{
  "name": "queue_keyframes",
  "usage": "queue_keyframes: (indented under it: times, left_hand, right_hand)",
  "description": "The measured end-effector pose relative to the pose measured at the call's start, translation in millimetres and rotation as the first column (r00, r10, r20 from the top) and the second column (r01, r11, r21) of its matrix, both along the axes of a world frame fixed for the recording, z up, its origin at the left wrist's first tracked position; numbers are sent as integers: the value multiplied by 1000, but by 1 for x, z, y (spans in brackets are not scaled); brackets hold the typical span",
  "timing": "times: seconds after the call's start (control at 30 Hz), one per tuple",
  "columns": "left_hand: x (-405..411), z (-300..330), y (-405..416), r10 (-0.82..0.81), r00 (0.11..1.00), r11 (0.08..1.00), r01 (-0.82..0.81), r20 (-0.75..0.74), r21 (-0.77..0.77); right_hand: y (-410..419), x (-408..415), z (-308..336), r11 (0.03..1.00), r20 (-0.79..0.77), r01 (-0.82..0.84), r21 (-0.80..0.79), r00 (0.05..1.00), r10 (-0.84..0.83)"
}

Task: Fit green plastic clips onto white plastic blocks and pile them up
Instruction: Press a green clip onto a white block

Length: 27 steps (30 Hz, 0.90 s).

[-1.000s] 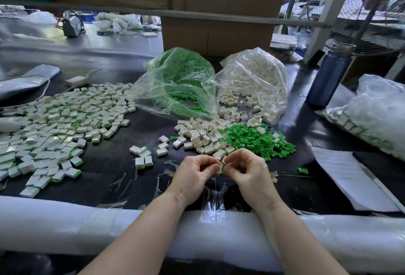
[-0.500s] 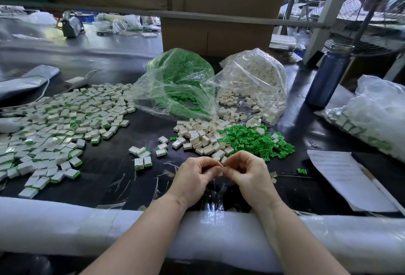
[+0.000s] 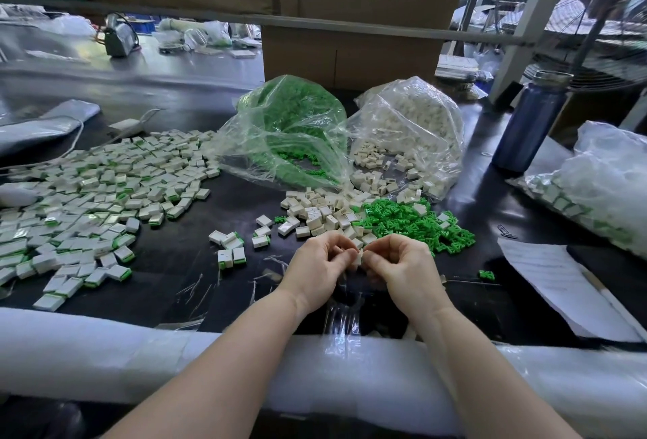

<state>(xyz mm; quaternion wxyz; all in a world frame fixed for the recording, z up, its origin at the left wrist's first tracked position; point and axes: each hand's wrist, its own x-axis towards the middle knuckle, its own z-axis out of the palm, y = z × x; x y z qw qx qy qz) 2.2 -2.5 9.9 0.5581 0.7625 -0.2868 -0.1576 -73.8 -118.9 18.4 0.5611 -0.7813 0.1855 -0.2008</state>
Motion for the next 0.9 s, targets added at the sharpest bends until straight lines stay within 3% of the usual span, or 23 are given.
queue_keyframes:
  times: [0.2,0.57,0.67,0.9]
  left_hand:
    - [0,-3,-6,46,999,999,-46,2,22]
    - [-3,-13,-1,46,977,996,-59,209,60]
    - [-3,-13,0,48,991,999,-48,122,4]
    - [-4,-10,5,12,998,1000,-13,68,10]
  right_hand:
    - [-6,4,1,1000,-13,-3,4,1000,3]
    - [-6,-5,-10,999,84,10,31,996,-12]
    - [-6,-8,-9,995,90,-36,88,996,28]
    - [-3,-5,-12,1000,7,-10,18,1000,10]
